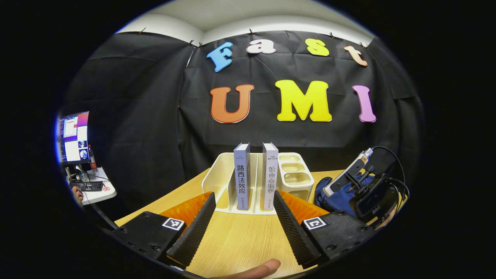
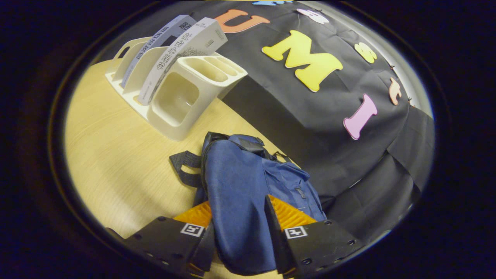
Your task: Open the schoolbag, grab two books from the bookshelf and put them into the schoolbag.
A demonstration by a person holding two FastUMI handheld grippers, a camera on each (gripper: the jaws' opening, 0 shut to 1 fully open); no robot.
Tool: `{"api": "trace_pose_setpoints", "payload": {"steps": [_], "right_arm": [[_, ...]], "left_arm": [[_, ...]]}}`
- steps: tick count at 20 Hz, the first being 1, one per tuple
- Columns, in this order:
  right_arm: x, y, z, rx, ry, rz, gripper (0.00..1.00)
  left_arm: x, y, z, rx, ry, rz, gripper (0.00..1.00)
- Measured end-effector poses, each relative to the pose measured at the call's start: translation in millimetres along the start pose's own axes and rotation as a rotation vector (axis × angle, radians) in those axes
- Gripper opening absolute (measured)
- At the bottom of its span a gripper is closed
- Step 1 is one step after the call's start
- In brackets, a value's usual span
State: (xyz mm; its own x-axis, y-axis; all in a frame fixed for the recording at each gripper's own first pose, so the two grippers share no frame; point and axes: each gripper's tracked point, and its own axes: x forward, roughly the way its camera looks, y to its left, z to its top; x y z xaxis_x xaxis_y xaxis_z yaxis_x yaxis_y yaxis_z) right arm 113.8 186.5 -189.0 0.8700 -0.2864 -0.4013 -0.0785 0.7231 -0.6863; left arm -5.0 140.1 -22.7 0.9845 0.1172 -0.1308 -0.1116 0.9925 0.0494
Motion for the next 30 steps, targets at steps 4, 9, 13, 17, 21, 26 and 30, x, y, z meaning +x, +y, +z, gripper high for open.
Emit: {"api": "trace_pose_setpoints", "payload": {"steps": [4, 9, 13, 17, 21, 26, 30], "right_arm": [[1, -3, 5, 0.043, -0.026, 0.026, 0.28], [-1, -21, 11, 0.124, -0.053, 0.005, 0.19], [-3, -31, 10, 0.194, -0.065, 0.013, 0.18], [-3, -44, 16, 0.252, -0.092, 0.023, 0.18], [-3, -61, 21, 0.338, -0.12, 0.053, 0.11], [-6, -93, 25, 0.413, -0.151, 0.109, 0.11], [-2, -133, 31, 0.483, -0.183, 0.147, 0.11]], "left_arm": [[1, -3, -1, -0.001, 0.006, -0.006, 0.95], [-1, -4, 1, 0.002, -0.002, -0.002, 0.96], [-4, -8, 4, 0.005, -0.01, -0.009, 0.96], [-4, -11, 3, 0.005, -0.009, -0.015, 0.96], [-3, -15, 0, 0.002, 0.004, -0.022, 0.96], [0, -24, -5, 0.004, 0.012, -0.038, 0.96], [6, -35, -13, -0.022, 0.037, -0.066, 0.96]]}}
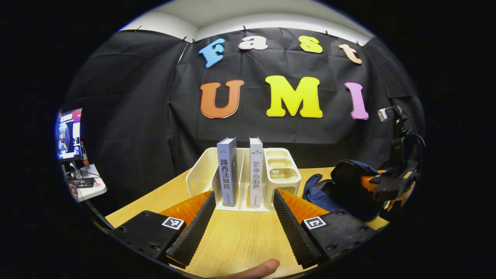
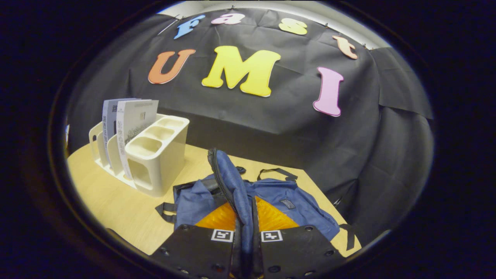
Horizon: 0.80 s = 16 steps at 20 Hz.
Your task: Open the schoolbag, grab two books from the bookshelf and put them into the schoolbag.
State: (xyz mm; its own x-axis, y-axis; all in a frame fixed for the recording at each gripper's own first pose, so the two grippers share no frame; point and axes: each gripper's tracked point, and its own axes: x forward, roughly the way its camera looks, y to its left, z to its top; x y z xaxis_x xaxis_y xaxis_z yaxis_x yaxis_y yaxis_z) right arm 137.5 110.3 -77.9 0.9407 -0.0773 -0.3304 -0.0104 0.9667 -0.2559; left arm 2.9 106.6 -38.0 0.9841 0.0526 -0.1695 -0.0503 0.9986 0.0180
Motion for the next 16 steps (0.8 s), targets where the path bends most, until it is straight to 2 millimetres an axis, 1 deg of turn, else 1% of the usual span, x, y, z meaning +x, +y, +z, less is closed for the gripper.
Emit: {"api": "trace_pose_setpoints", "payload": {"steps": [1, 2, 3, 4, 5, 6, 9, 11, 12, 14, 15, 16], "right_arm": [[2, -9, 5, 0.028, -0.001, 0.014, 0.11], [2, -14, 5, 0.055, 0.002, 0.038, 0.07], [4, -20, 7, 0.07, 0.002, 0.06, 0.07], [6, -30, 10, 0.084, -0.003, 0.066, 0.1], [8, -38, 12, 0.098, -0.012, 0.075, 0.07], [7, -44, 13, 0.112, -0.013, 0.091, 0.07], [8, -68, 18, 0.157, -0.033, 0.127, 0.07], [9, -83, 20, 0.171, -0.05, 0.141, 0.07], [10, -91, 21, 0.177, -0.057, 0.144, 0.07], [10, -101, 23, 0.21, -0.065, 0.165, 0.07], [10, -106, 24, 0.227, -0.064, 0.177, 0.07], [10, -112, 25, 0.238, -0.066, 0.184, 0.07]], "left_arm": [[2, -1, -3, -0.005, 0.008, 0.0, 0.96], [3, -1, -5, -0.008, 0.014, 0.0, 0.96], [4, -1, -7, -0.01, 0.02, 0.0, 0.96], [6, 1, -9, -0.012, 0.025, 0.003, 0.96], [8, 2, -11, -0.013, 0.03, 0.008, 0.96], [10, 2, -13, -0.016, 0.037, 0.009, 0.96], [18, -2, -19, -0.034, 0.054, -0.004, 0.96], [23, -8, -25, -0.038, 0.074, -0.017, 0.96], [26, -10, -25, -0.035, 0.078, -0.018, 0.96], [36, -13, -21, -0.033, 0.078, -0.02, 0.96], [42, -17, -17, -0.029, 0.082, -0.027, 0.96], [47, -19, -7, -0.017, 0.069, -0.028, 0.96]]}}
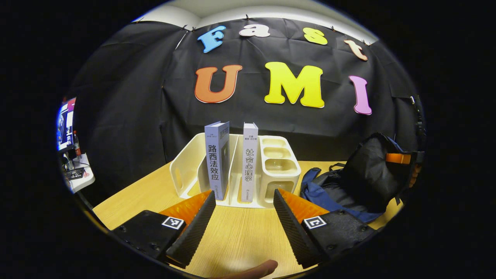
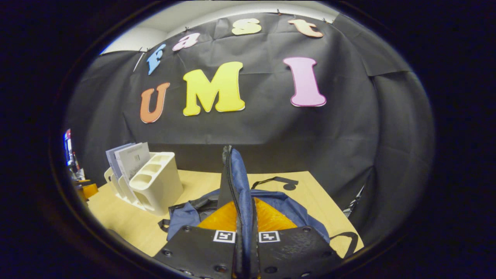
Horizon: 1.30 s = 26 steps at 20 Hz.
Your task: Open the schoolbag, grab two books from the bookshelf and put them into the schoolbag.
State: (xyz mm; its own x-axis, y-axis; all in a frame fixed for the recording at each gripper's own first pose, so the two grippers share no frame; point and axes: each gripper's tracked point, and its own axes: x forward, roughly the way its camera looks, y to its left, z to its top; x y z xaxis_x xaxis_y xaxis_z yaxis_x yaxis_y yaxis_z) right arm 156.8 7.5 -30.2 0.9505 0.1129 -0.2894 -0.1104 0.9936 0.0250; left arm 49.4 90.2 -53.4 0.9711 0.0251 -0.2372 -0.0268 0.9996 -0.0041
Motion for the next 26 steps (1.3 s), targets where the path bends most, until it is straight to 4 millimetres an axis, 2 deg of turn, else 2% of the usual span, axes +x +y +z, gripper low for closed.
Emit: {"api": "trace_pose_setpoints", "payload": {"steps": [4, 8, 12, 14, 15, 16, 17, 18, 23, 26], "right_arm": [[-5, -17, 12, 0.011, -0.025, 0.007, 0.07], [-11, -27, 22, 0.01, -0.044, 0.018, 0.07], [-12, -31, 22, -0.02, -0.043, 0.042, 0.07], [-10, -32, 23, -0.043, -0.041, 0.05, 0.05], [-10, -32, 25, -0.052, -0.041, 0.054, 0.05], [-10, -31, 26, -0.058, -0.039, 0.059, 0.09], [-10, -31, 28, -0.061, -0.039, 0.069, 0.05], [-10, -32, 28, -0.063, -0.037, 0.074, 0.07], [-9, -44, 23, -0.052, -0.032, 0.084, 0.05], [-9, -49, 19, -0.055, -0.033, 0.088, 0.07]], "left_arm": [[22, -6, 51, 0.044, -0.039, 0.014, 0.96], [54, -17, 99, 0.034, -0.03, -0.014, 0.95], [95, -21, 128, 0.078, 0.039, -0.018, 0.95], [116, -22, 134, 0.089, 0.082, -0.019, 0.95], [128, -21, 135, 0.105, 0.102, -0.018, 0.95], [139, -17, 137, 0.121, 0.124, 0.003, 0.95], [149, -14, 137, 0.148, 0.146, 0.011, 0.95], [160, -12, 137, 0.169, 0.166, 0.022, 0.95], [207, -11, 118, 0.244, 0.33, 0.039, 0.94], [222, -2, 111, 0.289, 0.397, 0.078, 0.94]]}}
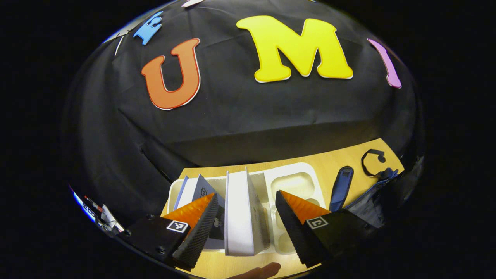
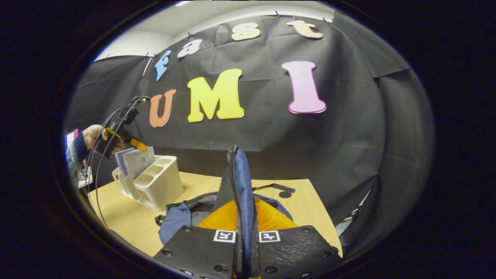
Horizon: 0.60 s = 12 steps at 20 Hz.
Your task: Open the schoolbag, grab two books from the bookshelf and put them into the schoolbag.
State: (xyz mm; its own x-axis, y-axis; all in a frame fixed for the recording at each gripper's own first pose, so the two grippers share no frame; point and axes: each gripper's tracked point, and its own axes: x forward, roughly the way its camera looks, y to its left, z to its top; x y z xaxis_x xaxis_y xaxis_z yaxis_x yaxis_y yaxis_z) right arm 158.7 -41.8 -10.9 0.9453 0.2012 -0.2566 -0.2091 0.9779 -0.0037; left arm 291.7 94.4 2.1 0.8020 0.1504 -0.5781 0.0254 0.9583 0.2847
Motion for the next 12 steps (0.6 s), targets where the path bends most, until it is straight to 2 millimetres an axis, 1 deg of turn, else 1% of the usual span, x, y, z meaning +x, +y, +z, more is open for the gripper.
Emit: {"api": "trace_pose_setpoints", "payload": {"steps": [2, 3, 4, 6, 7, 8, 9, 10, 12], "right_arm": [[0, 2, -3, -0.016, 0.001, 0.005, 0.07], [0, 3, -3, -0.026, 0.001, 0.007, 0.07], [1, 2, -5, -0.034, 0.003, 0.004, 0.07], [0, 4, -6, -0.038, 0.005, 0.008, 0.07], [0, 4, -6, -0.042, 0.005, 0.009, 0.07], [-1, 4, -6, -0.05, 0.005, 0.007, 0.05], [-1, 3, -6, -0.055, 0.003, 0.004, 0.07], [-1, 4, -8, -0.057, 0.004, 0.005, 0.07], [-2, 6, -11, -0.064, 0.01, 0.003, 0.07]], "left_arm": [[7, 12, 3, 0.032, 0.016, 0.036, 0.94], [13, 9, 2, 0.041, 0.022, 0.023, 0.93], [19, 4, -7, 0.049, 0.067, 0.001, 0.93], [25, 5, -23, 0.053, 0.145, 0.012, 0.9], [29, 5, -24, 0.047, 0.151, 0.011, 0.87], [31, 4, -26, 0.04, 0.171, 0.005, 0.86], [33, 6, -29, 0.031, 0.189, 0.005, 0.83], [36, 4, -31, 0.025, 0.212, -0.014, 0.8], [36, -4, -43, 0.006, 0.285, -0.055, 0.69]]}}
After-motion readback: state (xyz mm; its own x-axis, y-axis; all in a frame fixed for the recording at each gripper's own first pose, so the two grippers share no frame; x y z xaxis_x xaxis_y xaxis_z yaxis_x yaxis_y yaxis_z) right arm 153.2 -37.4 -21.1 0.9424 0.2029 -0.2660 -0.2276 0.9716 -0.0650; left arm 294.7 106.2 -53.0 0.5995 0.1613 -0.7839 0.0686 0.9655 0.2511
